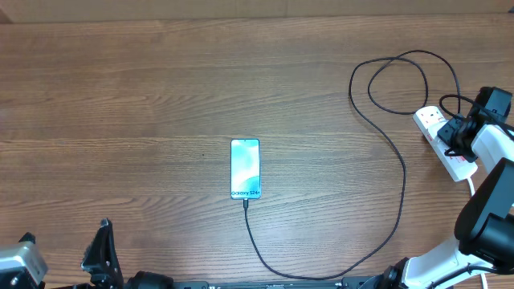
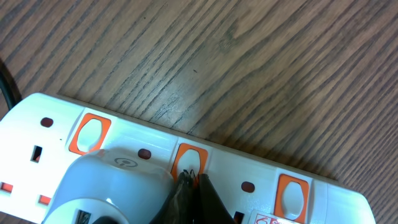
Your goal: Plug charger to phone and switch on socket
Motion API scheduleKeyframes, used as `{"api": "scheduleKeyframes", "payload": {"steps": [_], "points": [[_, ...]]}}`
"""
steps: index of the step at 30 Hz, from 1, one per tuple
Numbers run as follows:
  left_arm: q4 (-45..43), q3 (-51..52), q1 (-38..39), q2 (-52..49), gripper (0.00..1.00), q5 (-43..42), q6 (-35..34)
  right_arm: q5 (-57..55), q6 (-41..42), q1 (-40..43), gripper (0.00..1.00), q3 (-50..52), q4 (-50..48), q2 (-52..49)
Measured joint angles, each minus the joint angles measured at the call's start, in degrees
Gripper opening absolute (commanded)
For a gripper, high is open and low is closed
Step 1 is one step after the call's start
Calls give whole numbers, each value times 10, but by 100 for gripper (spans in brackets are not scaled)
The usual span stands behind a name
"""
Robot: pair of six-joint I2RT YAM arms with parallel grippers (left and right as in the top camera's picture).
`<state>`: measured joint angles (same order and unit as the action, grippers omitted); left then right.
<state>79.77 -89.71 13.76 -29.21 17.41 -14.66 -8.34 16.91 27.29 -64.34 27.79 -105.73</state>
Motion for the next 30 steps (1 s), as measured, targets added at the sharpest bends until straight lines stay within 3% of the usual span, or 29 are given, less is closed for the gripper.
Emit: {"api": "scheduleKeyframes", "payload": {"steps": [10, 18, 22, 30], "points": [[0, 1, -4, 10, 100, 0, 0, 24, 23, -1, 4, 2, 48, 11], [1, 1, -50, 101, 100, 0, 0, 54, 54, -8, 4, 15, 115, 39], [2, 1, -56, 160, 100, 2, 0, 58, 70, -8, 4, 21, 136, 85], [24, -1, -57, 265, 100, 4, 0, 94, 87, -26, 4, 21, 153, 294]]}}
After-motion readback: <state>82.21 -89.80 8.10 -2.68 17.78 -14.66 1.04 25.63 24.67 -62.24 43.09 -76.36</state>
